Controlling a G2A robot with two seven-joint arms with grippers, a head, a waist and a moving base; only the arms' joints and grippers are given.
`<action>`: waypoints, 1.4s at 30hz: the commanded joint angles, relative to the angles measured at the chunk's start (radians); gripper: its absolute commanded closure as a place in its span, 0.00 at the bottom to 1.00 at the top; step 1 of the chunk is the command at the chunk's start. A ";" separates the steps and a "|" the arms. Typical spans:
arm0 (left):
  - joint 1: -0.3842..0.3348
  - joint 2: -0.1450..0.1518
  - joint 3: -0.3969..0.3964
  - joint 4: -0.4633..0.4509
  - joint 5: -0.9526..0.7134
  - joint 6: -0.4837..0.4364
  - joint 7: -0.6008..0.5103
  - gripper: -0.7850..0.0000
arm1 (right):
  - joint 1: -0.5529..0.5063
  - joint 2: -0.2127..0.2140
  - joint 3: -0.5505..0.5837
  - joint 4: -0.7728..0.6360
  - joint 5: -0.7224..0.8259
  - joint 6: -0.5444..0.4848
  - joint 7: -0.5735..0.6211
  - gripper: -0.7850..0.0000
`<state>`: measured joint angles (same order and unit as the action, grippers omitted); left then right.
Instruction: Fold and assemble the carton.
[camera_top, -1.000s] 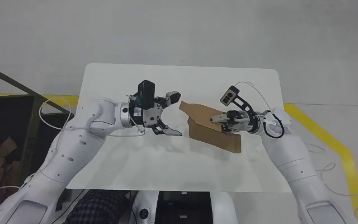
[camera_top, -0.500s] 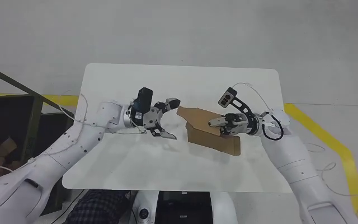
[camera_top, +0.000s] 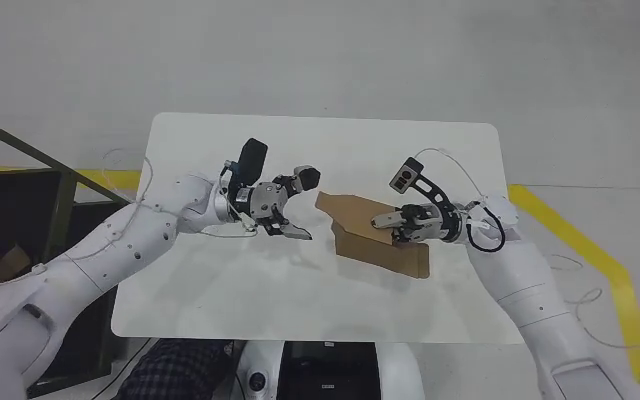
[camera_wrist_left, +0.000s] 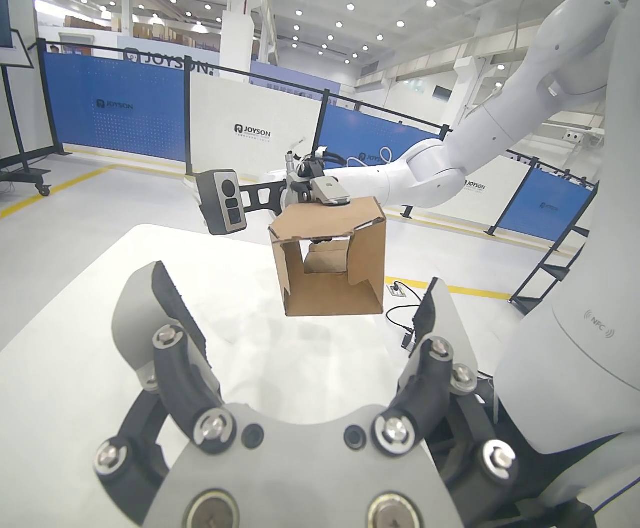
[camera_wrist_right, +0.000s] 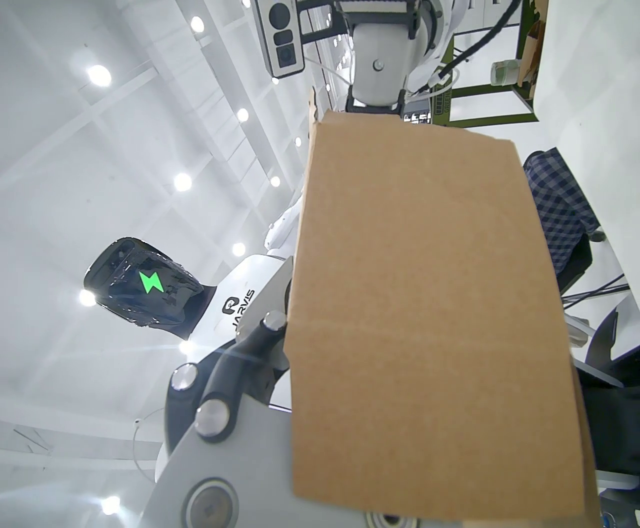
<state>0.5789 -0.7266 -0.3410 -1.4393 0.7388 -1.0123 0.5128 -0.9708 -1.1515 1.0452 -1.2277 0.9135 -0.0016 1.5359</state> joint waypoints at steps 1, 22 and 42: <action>-0.011 0.008 0.007 -0.015 -0.031 0.000 -0.045 0.00 | -0.001 0.000 -0.001 0.000 0.005 -0.004 0.000 1.00; -0.048 -0.026 0.086 -0.023 -0.131 0.000 -0.140 0.67 | 0.008 -0.005 -0.017 0.002 0.005 -0.012 0.000 1.00; -0.051 -0.034 0.113 -0.009 -0.150 0.000 -0.112 0.73 | 0.005 -0.007 -0.005 -0.005 -0.003 -0.007 -0.026 1.00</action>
<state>0.5262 -0.7614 -0.2276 -1.4511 0.5868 -1.0123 0.3963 -0.9659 -1.1584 1.0394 -1.2331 0.9126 -0.0079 1.5127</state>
